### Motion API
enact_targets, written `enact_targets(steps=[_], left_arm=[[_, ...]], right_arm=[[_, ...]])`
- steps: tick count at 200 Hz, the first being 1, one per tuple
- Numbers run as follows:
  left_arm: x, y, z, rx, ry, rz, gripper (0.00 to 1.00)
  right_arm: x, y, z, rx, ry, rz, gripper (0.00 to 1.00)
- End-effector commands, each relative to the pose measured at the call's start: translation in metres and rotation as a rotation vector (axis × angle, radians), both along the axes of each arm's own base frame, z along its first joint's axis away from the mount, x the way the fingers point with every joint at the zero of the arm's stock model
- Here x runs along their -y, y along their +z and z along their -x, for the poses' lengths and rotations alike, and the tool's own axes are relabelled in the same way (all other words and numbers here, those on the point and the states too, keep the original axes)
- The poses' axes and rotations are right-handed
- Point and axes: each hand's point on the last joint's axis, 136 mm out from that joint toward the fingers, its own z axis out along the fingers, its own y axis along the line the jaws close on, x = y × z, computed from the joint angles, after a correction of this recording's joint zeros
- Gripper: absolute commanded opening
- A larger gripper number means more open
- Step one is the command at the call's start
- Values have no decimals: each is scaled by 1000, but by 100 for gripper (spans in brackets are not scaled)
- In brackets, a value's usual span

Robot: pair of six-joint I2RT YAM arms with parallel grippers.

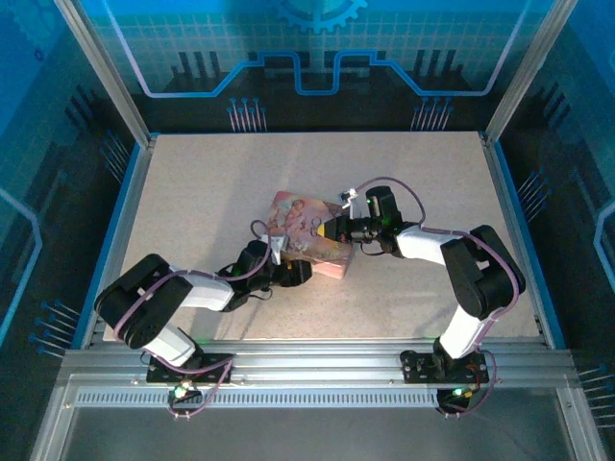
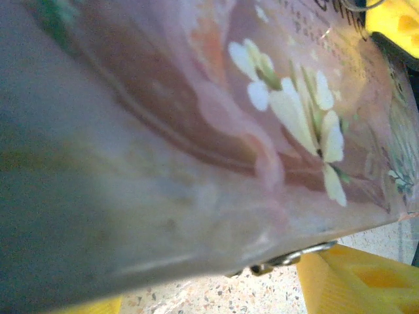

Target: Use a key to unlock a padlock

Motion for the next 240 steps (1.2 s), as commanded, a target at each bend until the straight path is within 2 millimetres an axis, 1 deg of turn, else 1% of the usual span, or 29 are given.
enact_targets(steps=[1, 88, 184, 240], left_arm=[[8, 5, -1, 21, -10, 25, 68], [10, 10, -3, 33, 4, 17, 55], [9, 10, -11, 30, 60, 30, 49], [12, 7, -15, 16, 74, 31, 44]], right_arm=[[9, -49, 16, -143, -26, 108, 0], [7, -49, 18, -145, -23, 109, 0], [4, -47, 20, -137, -17, 106, 0], [4, -50, 23, -145, -17, 113, 0]])
